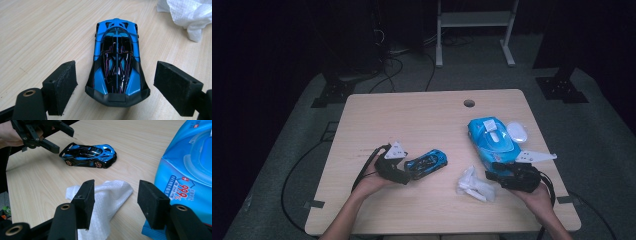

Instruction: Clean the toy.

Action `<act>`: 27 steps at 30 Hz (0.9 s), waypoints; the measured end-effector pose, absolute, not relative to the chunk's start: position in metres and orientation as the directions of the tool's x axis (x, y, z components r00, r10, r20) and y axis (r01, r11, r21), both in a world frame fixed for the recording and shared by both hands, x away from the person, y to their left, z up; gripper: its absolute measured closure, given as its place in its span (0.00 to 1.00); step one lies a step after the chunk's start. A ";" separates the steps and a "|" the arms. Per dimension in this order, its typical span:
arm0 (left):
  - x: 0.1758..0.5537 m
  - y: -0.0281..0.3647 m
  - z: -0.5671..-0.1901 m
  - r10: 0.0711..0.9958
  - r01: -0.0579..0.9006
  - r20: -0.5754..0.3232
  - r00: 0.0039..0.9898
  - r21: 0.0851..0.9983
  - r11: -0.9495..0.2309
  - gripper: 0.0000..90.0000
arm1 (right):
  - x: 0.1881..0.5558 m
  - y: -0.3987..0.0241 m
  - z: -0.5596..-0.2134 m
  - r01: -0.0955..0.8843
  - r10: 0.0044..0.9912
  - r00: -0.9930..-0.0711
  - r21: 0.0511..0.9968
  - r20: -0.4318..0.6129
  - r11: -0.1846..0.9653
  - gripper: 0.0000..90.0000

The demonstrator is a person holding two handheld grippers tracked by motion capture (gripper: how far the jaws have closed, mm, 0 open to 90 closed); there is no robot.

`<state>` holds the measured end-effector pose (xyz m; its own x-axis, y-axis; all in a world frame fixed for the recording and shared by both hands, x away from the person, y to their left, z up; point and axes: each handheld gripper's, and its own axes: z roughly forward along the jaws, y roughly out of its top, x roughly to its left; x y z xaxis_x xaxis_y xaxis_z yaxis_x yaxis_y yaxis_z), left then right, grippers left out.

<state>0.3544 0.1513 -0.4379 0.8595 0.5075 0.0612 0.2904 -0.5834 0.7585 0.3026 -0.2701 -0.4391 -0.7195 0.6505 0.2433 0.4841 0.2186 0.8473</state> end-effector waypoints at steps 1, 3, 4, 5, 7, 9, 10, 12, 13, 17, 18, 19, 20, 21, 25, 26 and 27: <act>0.354 0.152 -0.438 0.507 0.290 0.063 0.859 0.758 -0.584 0.20 | 0.303 -0.271 -0.439 0.486 0.652 -0.717 0.847 0.245 0.216 0.51; 0.353 0.153 -0.437 0.509 0.289 0.062 0.859 0.761 -0.581 0.19 | 0.303 -0.272 -0.439 0.487 0.655 -0.714 0.847 0.247 0.212 0.51; 0.353 0.154 -0.437 0.509 0.287 0.065 0.858 0.762 -0.581 0.19 | 0.303 -0.272 -0.439 0.486 0.655 -0.714 0.848 0.246 0.211 0.51; 0.352 0.155 -0.436 0.510 0.288 0.063 0.858 0.763 -0.578 0.19 | 0.302 -0.272 -0.439 0.486 0.656 -0.714 0.848 0.247 0.210 0.51; 0.351 0.156 -0.436 0.511 0.288 0.063 0.857 0.764 -0.578 0.19 | 0.302 -0.273 -0.439 0.488 0.656 -0.712 0.848 0.249 0.208 0.50; 0.349 0.156 -0.436 0.512 0.288 0.062 0.857 0.766 -0.575 0.19 | 0.302 -0.273 -0.439 0.486 0.656 -0.713 0.848 0.247 0.209 0.50; 0.348 0.157 -0.437 0.513 0.287 0.064 0.856 0.767 -0.574 0.19 | 0.302 -0.274 -0.439 0.486 0.658 -0.712 0.848 0.246 0.209 0.50; 0.346 0.159 -0.437 0.513 0.286 0.064 0.856 0.768 -0.573 0.19 | 0.301 -0.275 -0.439 0.488 0.660 -0.709 0.849 0.249 0.204 0.50; 0.345 0.161 -0.437 0.514 0.288 0.065 0.855 0.765 -0.576 0.19 | 0.301 -0.276 -0.440 0.487 0.660 -0.709 0.849 0.248 0.204 0.49; 0.342 0.165 -0.439 0.521 0.295 0.056 0.851 0.770 -0.565 0.19 | 0.299 -0.279 -0.441 0.492 0.665 -0.703 0.848 0.252 0.198 0.49; 0.340 0.167 -0.439 0.523 0.296 0.055 0.851 0.772 -0.563 0.19 | 0.299 -0.279 -0.441 0.493 0.667 -0.701 0.847 0.253 0.197 0.49; 0.339 0.168 -0.439 0.524 0.299 0.052 0.850 0.771 -0.562 0.19 | 0.299 -0.281 -0.442 0.494 0.669 -0.699 0.847 0.252 0.198 0.48; 0.338 0.169 -0.439 0.525 0.299 0.052 0.850 0.773 -0.560 0.19 | 0.299 -0.281 -0.442 0.494 0.670 -0.698 0.847 0.252 0.195 0.48; 0.337 0.170 -0.439 0.524 0.297 0.054 0.850 0.772 -0.562 0.19 | 0.299 -0.282 -0.442 0.494 0.670 -0.698 0.847 0.253 0.195 0.48; 0.333 0.176 -0.438 0.527 0.298 0.053 0.848 0.774 -0.559 0.19 | 0.298 -0.283 -0.443 0.498 0.672 -0.695 0.845 0.255 0.194 0.47; 0.332 0.178 -0.437 0.529 0.297 0.054 0.847 0.776 -0.556 0.19 | 0.298 -0.283 -0.443 0.499 0.673 -0.694 0.845 0.256 0.193 0.47; 0.331 0.180 -0.437 0.533 0.301 0.051 0.845 0.778 -0.551 0.19 | 0.297 -0.283 -0.443 0.501 0.674 -0.693 0.844 0.258 0.192 0.46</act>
<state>0.3305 0.1797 -0.4373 0.8445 0.5330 0.0514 0.3006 -0.5513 0.7783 0.2973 -0.2826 -0.4427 -0.6928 0.6735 0.2575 0.5006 0.1923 0.8440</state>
